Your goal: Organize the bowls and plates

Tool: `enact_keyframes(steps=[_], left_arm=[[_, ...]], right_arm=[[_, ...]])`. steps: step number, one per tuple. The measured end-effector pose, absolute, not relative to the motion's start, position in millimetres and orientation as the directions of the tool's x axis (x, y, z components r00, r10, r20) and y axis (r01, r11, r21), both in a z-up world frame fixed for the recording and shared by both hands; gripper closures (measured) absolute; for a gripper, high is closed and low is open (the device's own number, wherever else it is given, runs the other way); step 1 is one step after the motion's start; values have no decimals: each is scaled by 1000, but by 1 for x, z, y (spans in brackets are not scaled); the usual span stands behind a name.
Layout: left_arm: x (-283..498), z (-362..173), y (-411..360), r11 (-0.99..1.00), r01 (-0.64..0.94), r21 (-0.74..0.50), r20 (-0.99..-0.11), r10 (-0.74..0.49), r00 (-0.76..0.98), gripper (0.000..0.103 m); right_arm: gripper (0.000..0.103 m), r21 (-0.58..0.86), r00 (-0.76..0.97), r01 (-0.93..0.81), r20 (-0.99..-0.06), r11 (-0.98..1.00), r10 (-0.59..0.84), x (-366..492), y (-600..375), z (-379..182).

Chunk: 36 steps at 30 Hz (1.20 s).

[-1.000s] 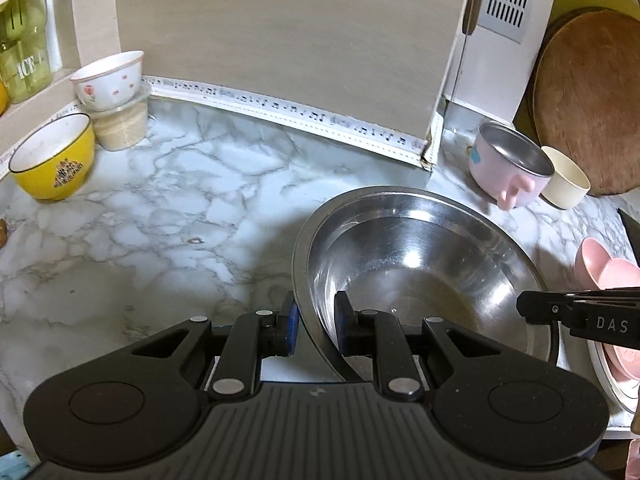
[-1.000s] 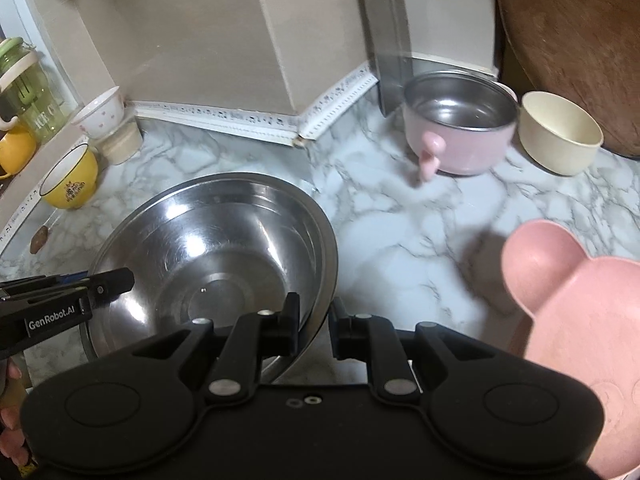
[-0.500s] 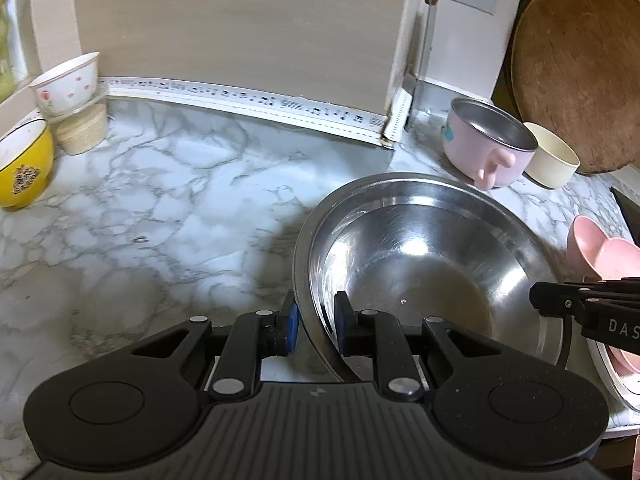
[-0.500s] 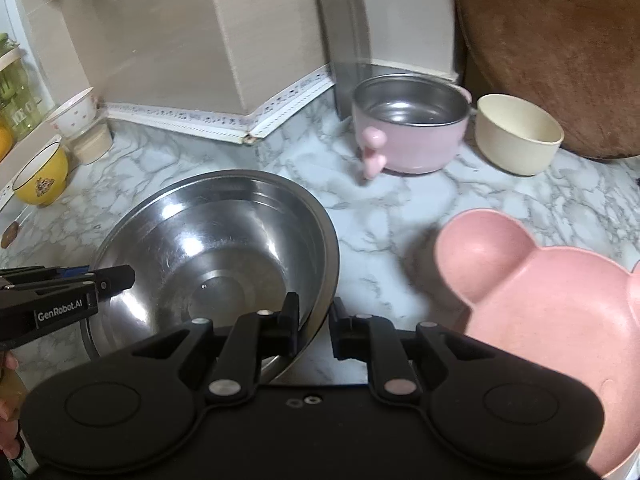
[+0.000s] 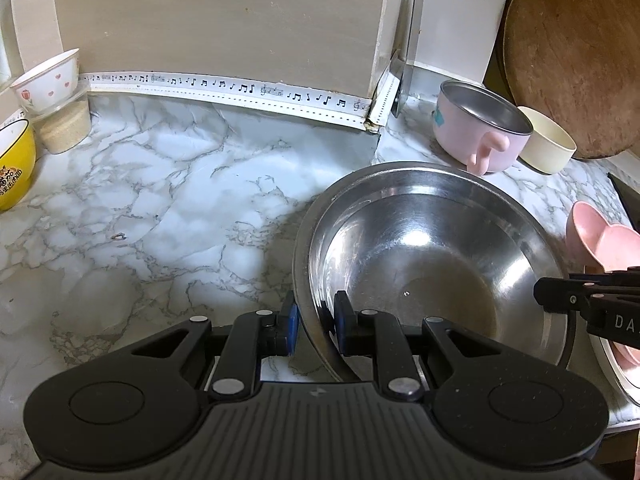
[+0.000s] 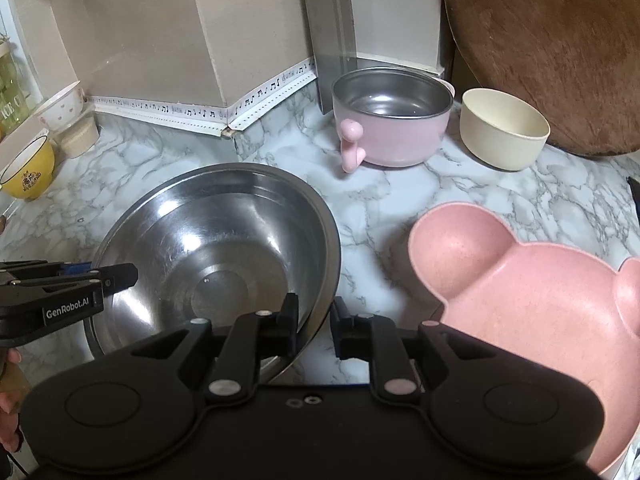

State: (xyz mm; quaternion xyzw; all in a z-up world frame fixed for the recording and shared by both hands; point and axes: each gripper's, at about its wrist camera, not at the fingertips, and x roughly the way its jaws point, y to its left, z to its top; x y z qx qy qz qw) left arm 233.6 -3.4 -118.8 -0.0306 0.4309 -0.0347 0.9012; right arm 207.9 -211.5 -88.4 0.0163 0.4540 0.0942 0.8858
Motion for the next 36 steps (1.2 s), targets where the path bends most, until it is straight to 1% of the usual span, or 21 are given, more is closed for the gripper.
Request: enact_keyframes(steps=[1,5,9,12,14,19,23,26,28,29,30,32,33,36], left_arm=[[234,-119,-3,995,39,-88,-776,-93,624,85],[235,-119,-3,995,49,-86,-780,-98,618,85],[234,-118,1,993,54,-107,-780,-117,615,85],[232,-116,3,991,63,-116,-776,-129,617,85],[230,-113,3,992,69,-109,-773,-128,621,84],[222,-101,2,994,72,-83,-753,-110,649,84],[215,-89,-1,995,82,-60,-733,-100,673,84],[209,-79,-5,994,95,-53,-719,-104,687,84],[205,-73,-9,994,102,-45,-708,-104,699,78],[204,-70,-11,993,105,-46,-702,-107,704,65],[202,-66,-13,993,111,-51,-695,-115,710,43],[197,-58,-15,991,121,-62,-667,-131,734,24],[194,-54,-18,990,126,-63,-650,-136,747,24],[194,-44,-25,987,141,-74,-644,-155,749,24]], right_arm=[[81,110,569,-150,-803,983,177,208,-211,-88],[79,95,573,-152,-802,984,166,208,-211,-88],[71,83,581,-148,-799,986,154,207,-212,-85],[67,84,586,-149,-795,985,156,205,-214,-81],[66,82,593,-152,-790,985,157,203,-214,-78],[58,78,609,-162,-776,984,162,197,-215,-69],[55,74,625,-180,-761,981,172,192,-215,-61],[49,69,637,-193,-750,979,179,188,-215,-55],[47,72,642,-201,-744,977,187,186,-216,-51],[46,72,645,-205,-740,976,190,185,-217,-48],[45,73,649,-208,-736,976,193,183,-218,-46],[44,74,658,-216,-726,974,201,180,-221,-41],[42,75,662,-221,-721,972,206,179,-222,-38],[38,76,673,-233,-707,969,218,175,-227,-30]])
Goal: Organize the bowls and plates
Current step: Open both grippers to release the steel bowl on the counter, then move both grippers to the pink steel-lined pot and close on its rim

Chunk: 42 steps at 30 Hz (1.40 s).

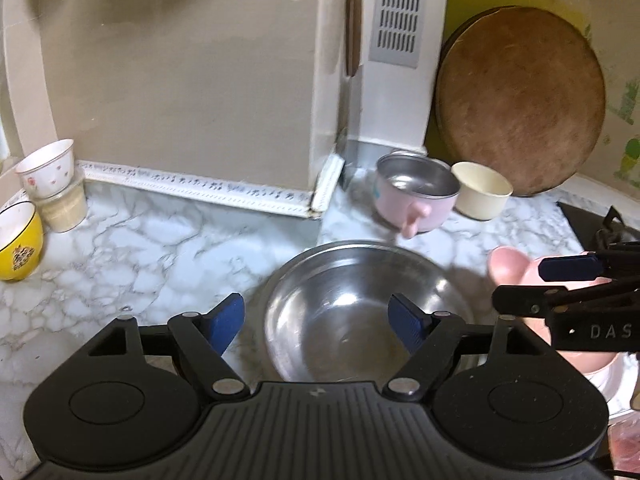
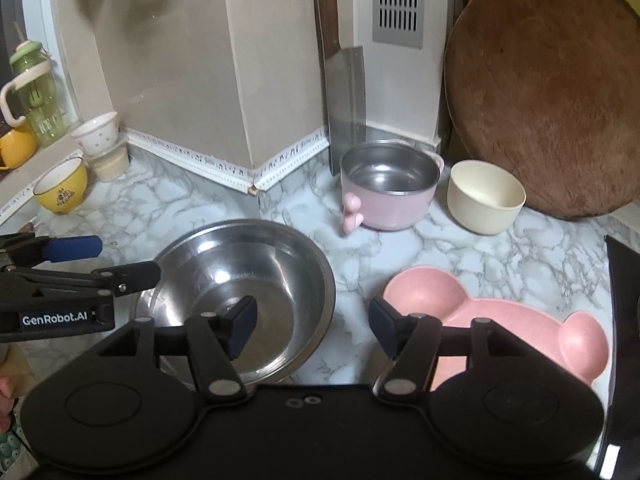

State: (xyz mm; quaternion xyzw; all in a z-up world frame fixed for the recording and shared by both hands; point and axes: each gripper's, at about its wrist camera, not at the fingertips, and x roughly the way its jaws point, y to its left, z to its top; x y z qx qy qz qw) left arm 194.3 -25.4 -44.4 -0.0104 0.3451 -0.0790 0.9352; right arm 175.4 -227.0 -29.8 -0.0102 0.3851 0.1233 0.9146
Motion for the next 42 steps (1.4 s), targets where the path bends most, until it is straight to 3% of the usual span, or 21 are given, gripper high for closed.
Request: enact_keyframes(steps=[5,10,13,21,27,32,42], left_arm=[[201,-32,-39,986,148,-81,-636,-165,754,23],[216,-21,-55,984,161,-72,-636,-170,753,16],[230,-15,-65,980,183,-72,-636,-186,749,16],[283,-4,-89,974,222,-38,-666,-190,721,16],[329,-5,-98,965,239,-109,-685,-247,685,16],[361,-14,-114,966,240,-98,-694,-239,679,16],[417,-53,-127,979,191,-68,-743,-178,646,16]], right_arm=[[21,71,698,-239,-680,968,222,172,-238,-15],[7,66,718,-218,-665,974,207,181,-253,-2],[4,68,726,-194,-662,979,189,190,-263,6],[4,112,727,-80,-673,990,135,231,-292,20],[4,157,710,25,-698,987,93,272,-316,23],[5,185,681,91,-728,979,74,302,-328,11],[15,217,611,188,-790,958,59,358,-338,-22]])
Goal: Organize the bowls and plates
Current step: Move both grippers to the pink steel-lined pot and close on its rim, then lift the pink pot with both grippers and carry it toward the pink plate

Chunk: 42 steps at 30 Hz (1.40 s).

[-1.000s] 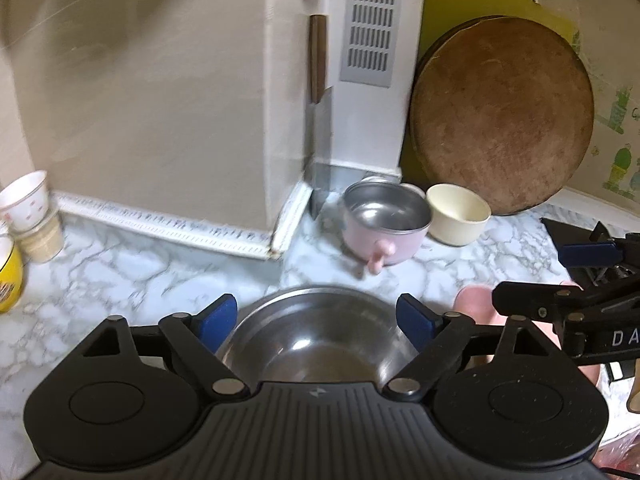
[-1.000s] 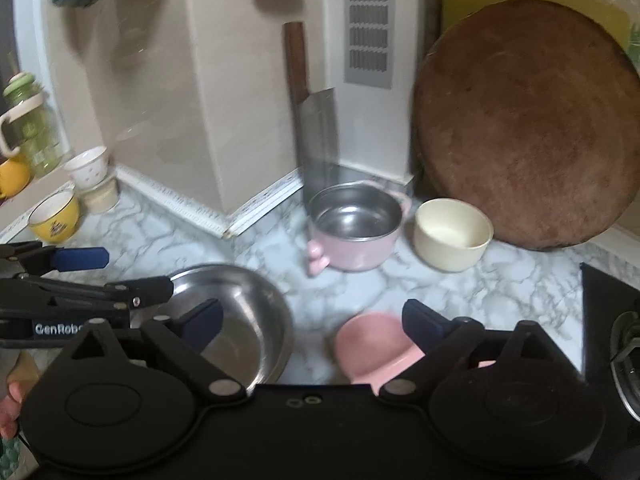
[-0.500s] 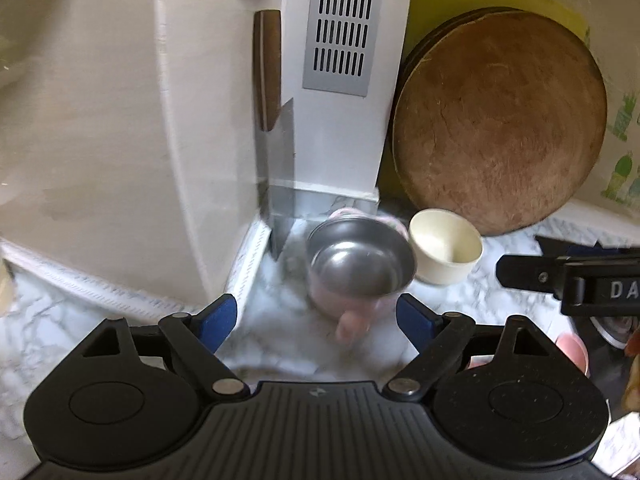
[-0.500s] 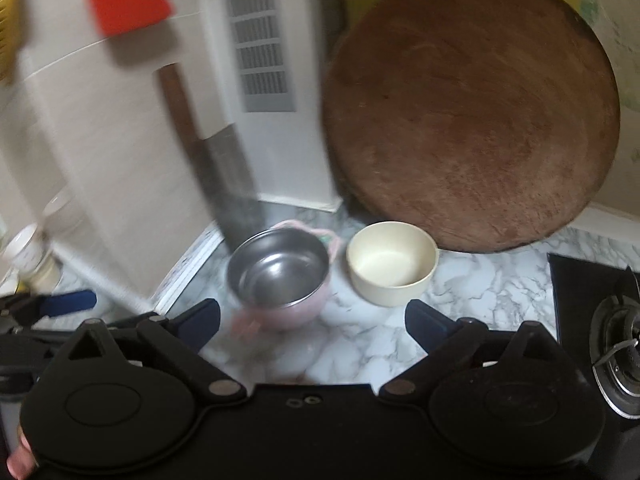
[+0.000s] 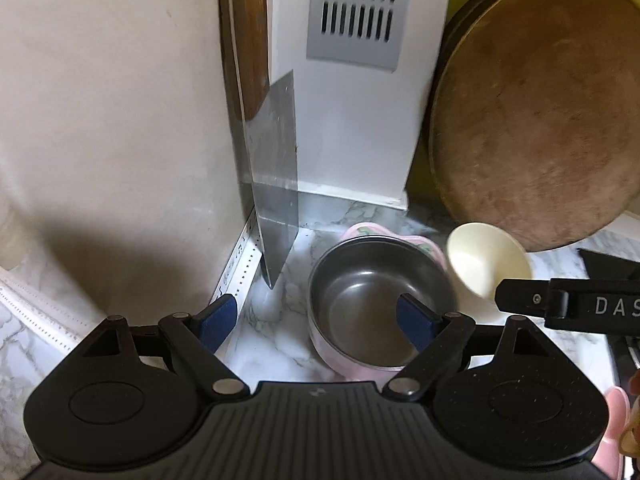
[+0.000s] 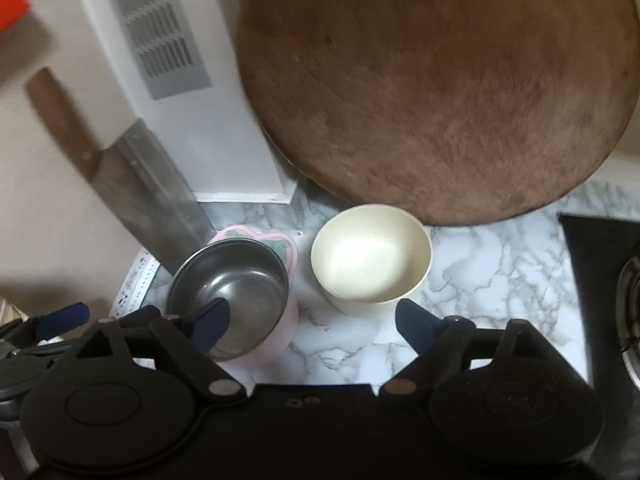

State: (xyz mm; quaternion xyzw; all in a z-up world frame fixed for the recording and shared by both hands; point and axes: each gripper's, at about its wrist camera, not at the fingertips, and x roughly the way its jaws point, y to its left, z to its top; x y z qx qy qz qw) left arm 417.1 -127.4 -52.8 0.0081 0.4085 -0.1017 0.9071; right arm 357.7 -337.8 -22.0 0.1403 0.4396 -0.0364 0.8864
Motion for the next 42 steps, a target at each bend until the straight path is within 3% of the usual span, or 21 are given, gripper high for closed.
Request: enact_keyframes(steps=[14,18,21,23,27,37,42], left_arm=[[453,-90,-141,979,200,-39,-787,-153,598,17],[456,-95,-141,979,199,-54,-796,-162,583,36],[458,-98,-140,979,190,-67,-800,-167,576,38],[460,-99,-139,979,187,-80,-803,-174,570,40],[464,-102,-138,978,185,-100,-814,-187,549,64],[466,-102,-136,981,162,-109,-821,-181,542,82],[467,-101,-132,982,152,-112,-826,-177,535,91]], right_arm=[[37,268,560,218,-822,938,104,398,-336,-58],[44,277,549,233,-828,932,109,403,-335,-66],[53,278,538,237,-836,931,113,406,-334,-73],[55,272,532,232,-839,934,112,407,-332,-77],[65,261,528,217,-842,941,112,407,-327,-82],[91,267,529,174,-837,948,139,408,-320,-83],[92,242,531,172,-839,955,118,409,-315,-80]])
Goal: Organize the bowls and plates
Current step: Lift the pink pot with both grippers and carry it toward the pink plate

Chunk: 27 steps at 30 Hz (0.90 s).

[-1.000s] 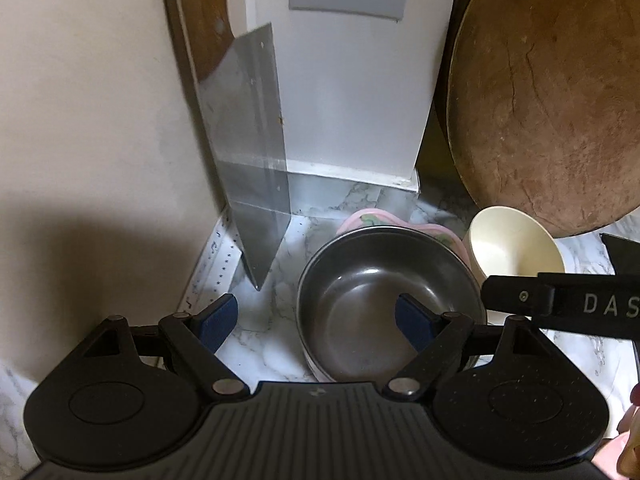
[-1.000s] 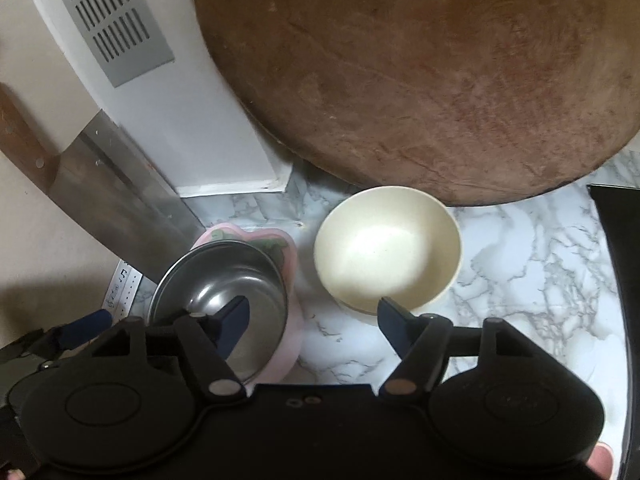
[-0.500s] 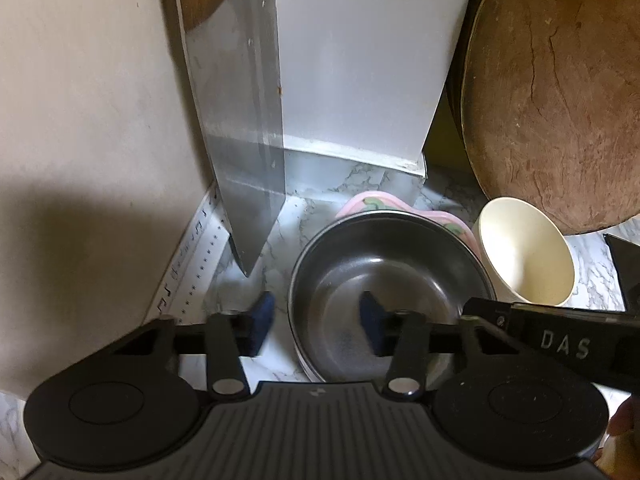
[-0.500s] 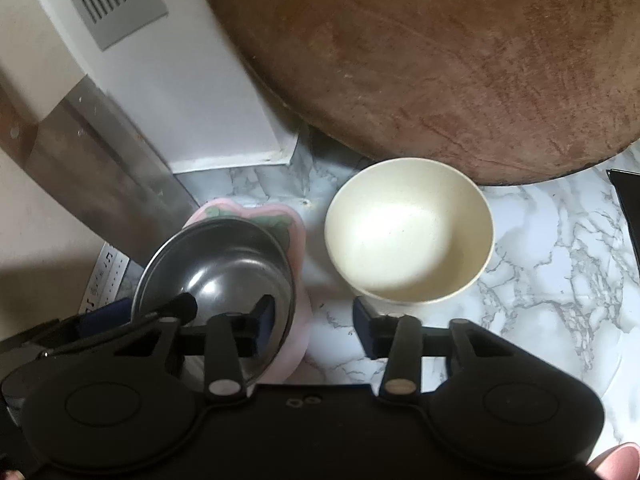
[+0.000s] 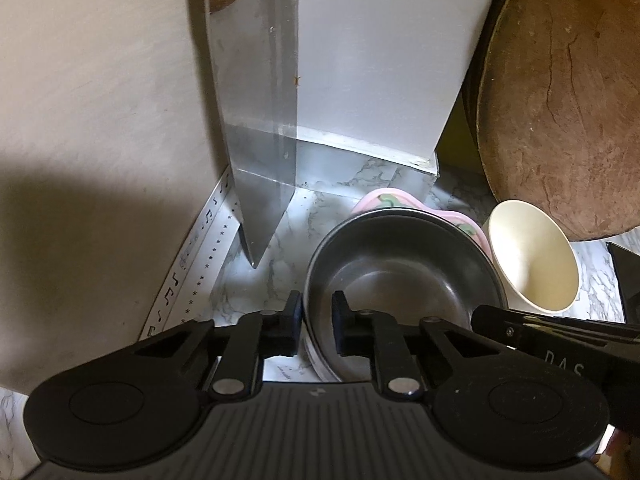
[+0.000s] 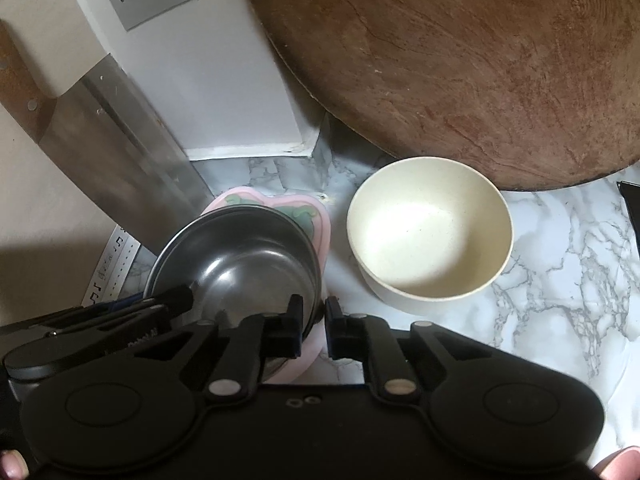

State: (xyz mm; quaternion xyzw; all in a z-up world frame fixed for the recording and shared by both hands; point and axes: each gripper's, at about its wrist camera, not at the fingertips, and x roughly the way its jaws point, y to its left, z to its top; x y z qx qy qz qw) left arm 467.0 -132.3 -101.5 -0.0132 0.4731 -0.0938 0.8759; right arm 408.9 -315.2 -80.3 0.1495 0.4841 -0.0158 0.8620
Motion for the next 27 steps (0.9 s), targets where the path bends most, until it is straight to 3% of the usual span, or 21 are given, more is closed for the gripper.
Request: enact_keyframes(steps=[13,27], left_arm=[[453,-92,-135,979,173,-110,-822,-188,538,92],[406,-43,-126,976,189,-111,-808,-199,555,92]], right_arm=[[93,203,544,153,-834,967,90,400,-315,-71],[93,209,557,113,-823,971,113,360,-312,-23]])
